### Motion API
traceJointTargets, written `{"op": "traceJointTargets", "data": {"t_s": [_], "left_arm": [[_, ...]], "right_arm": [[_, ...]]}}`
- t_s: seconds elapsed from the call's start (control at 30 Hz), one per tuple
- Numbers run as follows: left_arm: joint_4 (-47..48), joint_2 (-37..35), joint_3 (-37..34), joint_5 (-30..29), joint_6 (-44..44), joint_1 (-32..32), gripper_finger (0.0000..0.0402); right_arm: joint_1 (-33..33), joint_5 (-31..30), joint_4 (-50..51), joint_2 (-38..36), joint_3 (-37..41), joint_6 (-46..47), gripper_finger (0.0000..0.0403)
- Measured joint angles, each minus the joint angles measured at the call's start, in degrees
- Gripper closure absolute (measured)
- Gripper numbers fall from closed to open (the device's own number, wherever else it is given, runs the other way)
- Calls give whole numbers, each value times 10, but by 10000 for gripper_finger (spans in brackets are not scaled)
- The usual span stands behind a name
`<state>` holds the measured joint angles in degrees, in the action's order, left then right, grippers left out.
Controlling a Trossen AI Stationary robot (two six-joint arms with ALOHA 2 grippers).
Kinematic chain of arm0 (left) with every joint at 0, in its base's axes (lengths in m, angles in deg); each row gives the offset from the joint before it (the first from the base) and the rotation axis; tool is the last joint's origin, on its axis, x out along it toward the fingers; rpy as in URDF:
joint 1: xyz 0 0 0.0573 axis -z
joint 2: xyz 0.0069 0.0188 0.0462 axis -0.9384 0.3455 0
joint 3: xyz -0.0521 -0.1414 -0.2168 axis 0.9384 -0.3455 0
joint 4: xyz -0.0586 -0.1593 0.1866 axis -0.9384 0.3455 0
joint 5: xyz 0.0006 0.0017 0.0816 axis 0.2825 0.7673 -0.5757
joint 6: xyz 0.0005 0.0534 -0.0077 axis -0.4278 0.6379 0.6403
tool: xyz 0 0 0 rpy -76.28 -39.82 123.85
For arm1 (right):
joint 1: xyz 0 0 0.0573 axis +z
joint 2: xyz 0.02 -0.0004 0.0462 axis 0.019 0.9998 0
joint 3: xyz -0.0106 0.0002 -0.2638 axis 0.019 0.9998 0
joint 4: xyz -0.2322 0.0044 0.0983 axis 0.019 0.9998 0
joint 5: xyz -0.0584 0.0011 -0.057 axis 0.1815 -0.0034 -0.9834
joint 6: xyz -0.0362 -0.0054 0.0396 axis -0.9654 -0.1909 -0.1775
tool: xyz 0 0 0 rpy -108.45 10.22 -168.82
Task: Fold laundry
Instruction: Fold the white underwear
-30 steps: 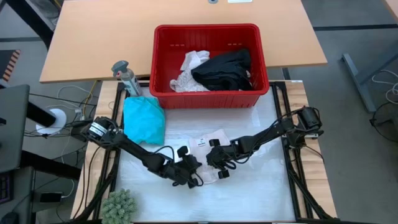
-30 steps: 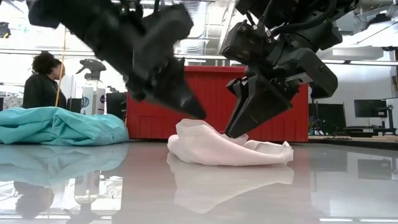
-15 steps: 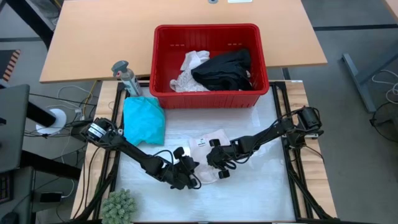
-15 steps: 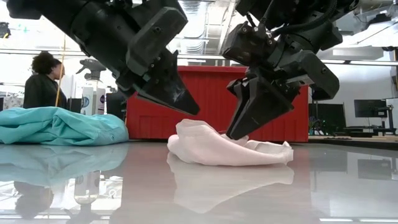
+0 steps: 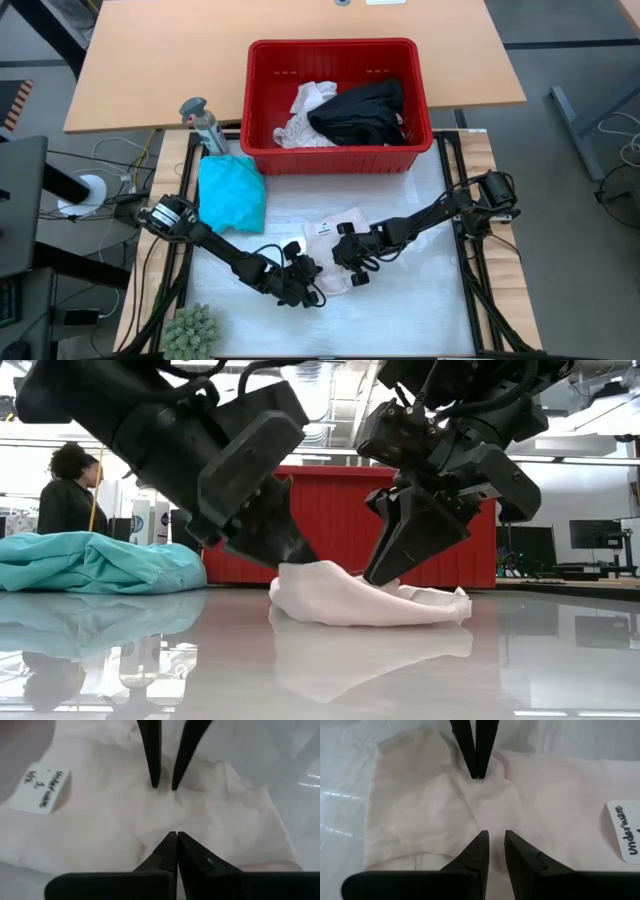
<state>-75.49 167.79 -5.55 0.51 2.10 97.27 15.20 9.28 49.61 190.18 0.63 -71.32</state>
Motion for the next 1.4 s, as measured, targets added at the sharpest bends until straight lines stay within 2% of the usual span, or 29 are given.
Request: {"op": "traceJointTargets", "data": {"t_s": [0.37,0.67,0.87,1.03,1.23,1.4], "left_arm": [[-7,0,2,5,-8,0,401],[-10,0,1,15,-6,-1,401],[-10,-1,1,25,3,-1,401],[-6,-35,14,7,59,-2,401],[-8,-68,41,-33,155,-15,402],[-9,-70,47,-30,201,-36,401]], "right_arm": [[-5,-1,7,-6,0,-15,315],[-13,-5,42,-63,0,-13,315],[-40,-90,160,-77,-1,94,315],[-73,-100,224,-77,0,145,315],[-102,-84,241,-76,0,175,314],[-133,-74,274,-76,0,200,282]]}}
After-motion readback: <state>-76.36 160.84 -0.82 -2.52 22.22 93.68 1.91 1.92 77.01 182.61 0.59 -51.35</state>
